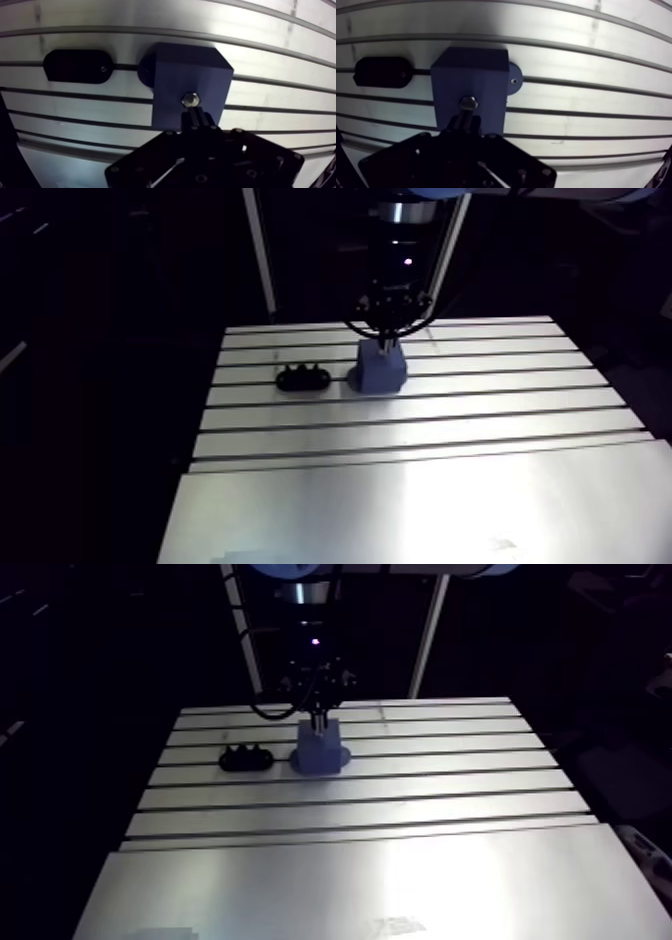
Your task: Pick up the M10 bolt and insert it into the hex recess until seated.
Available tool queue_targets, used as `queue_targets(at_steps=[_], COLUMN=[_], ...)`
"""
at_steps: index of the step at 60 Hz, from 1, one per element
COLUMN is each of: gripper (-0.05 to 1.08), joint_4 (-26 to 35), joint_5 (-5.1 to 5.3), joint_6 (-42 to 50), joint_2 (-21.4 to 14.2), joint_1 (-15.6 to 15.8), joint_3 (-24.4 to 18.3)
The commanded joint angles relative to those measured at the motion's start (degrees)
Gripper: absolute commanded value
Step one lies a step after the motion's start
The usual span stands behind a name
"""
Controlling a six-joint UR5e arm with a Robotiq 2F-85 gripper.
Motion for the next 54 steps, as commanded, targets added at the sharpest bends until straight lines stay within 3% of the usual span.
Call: queue_targets(at_steps=[1, 7, 9, 10, 11, 12, 13, 14, 15, 16, 21, 29, 31, 45, 54], gripper=[1.06, 1.02, 0.95, 0.76, 0.76, 0.48, 0.48, 0.18, 0.18, 0.03, 0.00, 0.00, 0.00, 0.00, 0.01], joint_4=[-0.01, 0.07, 0.00, -0.08, -0.08, 0.28, 0.28, 0.63, 0.63, 0.61, 0.18, 0.08, 1.82, 7.02, 14.46], joint_5=[0.12, 0.05, 0.05, -0.33, -0.33, -0.08, -0.08, -0.20, -0.20, -0.74, -1.41, -1.12, -0.84, -0.57, -0.57], joint_6=[-0.41, -0.50, -0.42, -0.41, -0.41, -0.41, -0.41, -0.56, -0.56, -0.66, -0.67, -0.67, -0.67, -0.51, -0.18], joint_2=[-0.58, -0.58, -0.58, -0.66, -0.66, -0.67, -0.67, -0.67, -0.67, -0.89, -1.27, -1.28, -3.13, -7.44, -11.17], joint_1=[0.10, 0.10, 0.10, 0.18, 0.18, 0.26, 0.26, 0.28, 0.28, 0.43, 0.45, 0.38, 0.45, 0.45, 0.37], joint_3=[-0.08, -0.10, -0.02, -0.01, -0.01, -0.16, -0.16, -0.18, -0.18, -0.04, 0.33, 0.34, -0.35, -1.94, -5.10])
